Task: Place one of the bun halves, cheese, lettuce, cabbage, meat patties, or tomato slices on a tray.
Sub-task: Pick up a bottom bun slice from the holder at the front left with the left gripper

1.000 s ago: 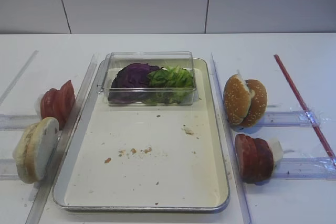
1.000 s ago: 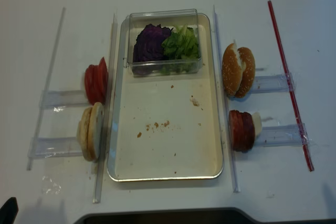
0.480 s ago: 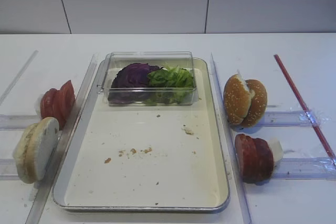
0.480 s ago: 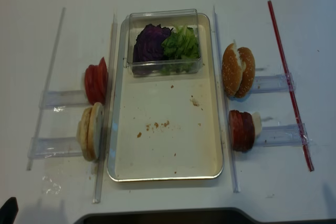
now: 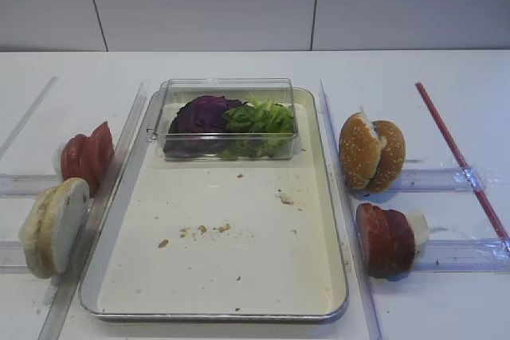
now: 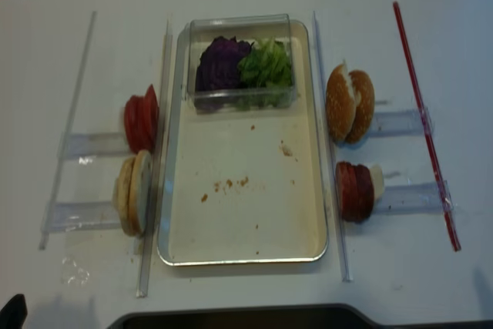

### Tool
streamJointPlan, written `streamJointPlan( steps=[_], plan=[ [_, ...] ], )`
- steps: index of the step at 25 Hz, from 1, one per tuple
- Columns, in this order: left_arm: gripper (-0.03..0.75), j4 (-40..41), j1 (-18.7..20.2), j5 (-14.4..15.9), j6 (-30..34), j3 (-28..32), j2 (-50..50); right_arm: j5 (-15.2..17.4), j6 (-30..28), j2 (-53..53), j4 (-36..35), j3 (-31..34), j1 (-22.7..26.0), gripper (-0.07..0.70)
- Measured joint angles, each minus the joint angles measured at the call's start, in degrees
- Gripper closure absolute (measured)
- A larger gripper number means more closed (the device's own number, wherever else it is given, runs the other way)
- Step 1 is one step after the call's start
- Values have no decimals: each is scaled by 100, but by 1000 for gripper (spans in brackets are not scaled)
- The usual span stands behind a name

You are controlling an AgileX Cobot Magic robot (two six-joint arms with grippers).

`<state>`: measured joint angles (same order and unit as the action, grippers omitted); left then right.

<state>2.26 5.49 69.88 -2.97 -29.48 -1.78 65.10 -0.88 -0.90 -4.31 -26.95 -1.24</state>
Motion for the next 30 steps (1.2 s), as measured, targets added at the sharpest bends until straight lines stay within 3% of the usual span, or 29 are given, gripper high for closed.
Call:
streamJointPlan(
  steps=[5,8,9,13,21,25,30],
  plan=[
    [371,-93,0,262,-12,-519,-1044,0,0,0,0,0,0,76],
    [370,-226,0,288,-166,-1013,-1902,0,0,0,0,0,0,76],
    [370,-318,0,288,-292,-1568,-2794,0,0,0,0,0,0,76],
    [370,-369,0,259,-357,-2023,-3719,0,0,0,0,0,0,76],
    [370,-718,26,179,-221,-2368,-5333,0,0,0,0,0,0,76],
    [371,-843,370,158,-247,-2419,-5800,0,0,0,0,0,0,76],
    [370,-785,1159,143,-660,-2667,-6465,0,0,0,0,0,0,76]
  ],
)
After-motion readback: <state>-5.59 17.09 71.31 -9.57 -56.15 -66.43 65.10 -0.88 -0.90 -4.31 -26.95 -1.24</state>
